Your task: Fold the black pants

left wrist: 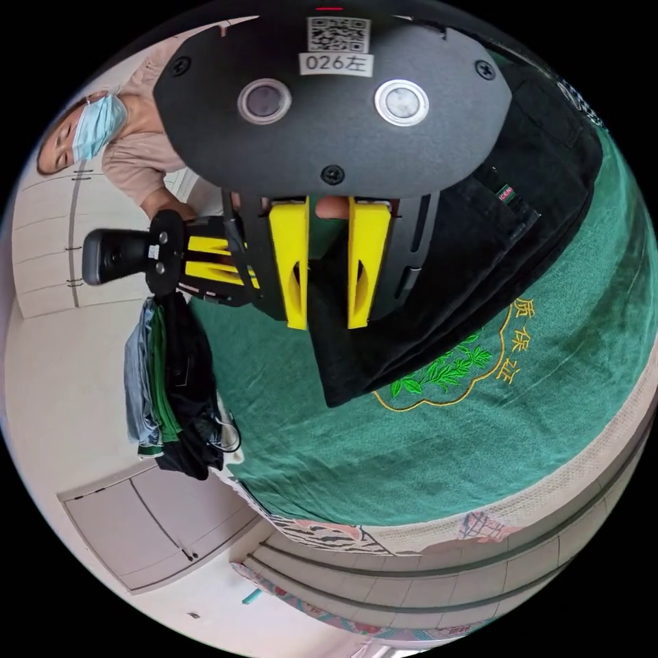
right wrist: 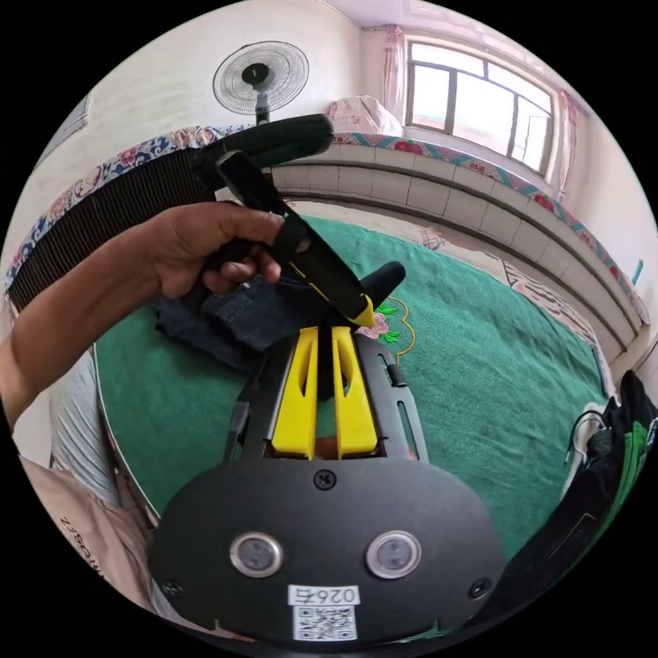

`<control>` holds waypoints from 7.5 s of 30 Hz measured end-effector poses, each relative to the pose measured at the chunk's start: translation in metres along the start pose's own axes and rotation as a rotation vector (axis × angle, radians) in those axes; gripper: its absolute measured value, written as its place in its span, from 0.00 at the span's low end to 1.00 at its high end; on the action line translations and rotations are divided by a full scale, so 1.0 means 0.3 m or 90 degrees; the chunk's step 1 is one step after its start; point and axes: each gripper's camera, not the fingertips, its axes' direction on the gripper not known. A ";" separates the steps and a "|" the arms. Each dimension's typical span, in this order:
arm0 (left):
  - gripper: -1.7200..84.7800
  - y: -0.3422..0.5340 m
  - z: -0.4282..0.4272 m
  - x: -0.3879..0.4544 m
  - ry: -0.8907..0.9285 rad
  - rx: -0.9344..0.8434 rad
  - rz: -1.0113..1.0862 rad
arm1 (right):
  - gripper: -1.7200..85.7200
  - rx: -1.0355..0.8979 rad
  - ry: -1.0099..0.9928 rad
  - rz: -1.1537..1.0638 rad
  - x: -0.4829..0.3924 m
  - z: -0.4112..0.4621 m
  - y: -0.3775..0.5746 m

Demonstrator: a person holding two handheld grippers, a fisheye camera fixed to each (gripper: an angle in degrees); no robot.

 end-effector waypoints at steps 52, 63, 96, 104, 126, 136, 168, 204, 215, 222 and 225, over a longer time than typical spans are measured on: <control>0.04 0.845 -0.695 -0.746 0.017 0.011 -0.058 | 0.01 -0.094 -0.180 0.004 -0.163 0.170 -0.162; 0.06 1.199 -0.735 -1.106 0.171 0.122 -0.192 | 0.01 -0.268 -0.223 0.013 -0.102 0.384 -0.336; 0.01 1.752 -0.765 -0.124 -0.547 0.317 0.138 | 0.01 -0.246 0.092 -0.245 -0.352 0.323 -0.597; 0.01 1.664 -0.628 -0.257 -0.469 0.133 0.115 | 0.01 -0.212 0.091 -0.226 -0.253 0.259 -0.670; 0.26 2.007 -0.895 -1.296 0.061 0.297 -0.197 | 0.14 -0.210 -0.427 0.390 1.034 0.122 -0.818; 0.23 2.017 -0.941 -1.418 0.070 0.246 -0.163 | 0.12 -0.178 -0.451 0.385 1.179 0.218 -0.826; 0.10 2.751 -1.800 -0.676 -0.152 0.375 0.013 | 0.02 0.036 0.003 0.057 0.528 0.822 -0.223; 0.01 5.018 -2.813 -0.614 -0.331 0.829 -0.647 | 0.01 -0.078 -0.185 -0.250 -0.856 1.990 -0.030; 0.01 4.703 -2.784 -0.225 -0.383 0.955 -0.574 | 0.01 0.020 -0.127 -0.161 -0.313 1.608 0.470; 0.01 4.111 -2.740 0.249 -0.510 0.961 -0.374 | 0.01 0.124 0.230 -0.125 -0.029 1.244 0.871; 0.01 3.717 -2.663 0.466 -0.520 0.906 -0.257 | 0.01 0.067 0.321 -0.079 0.104 1.145 0.994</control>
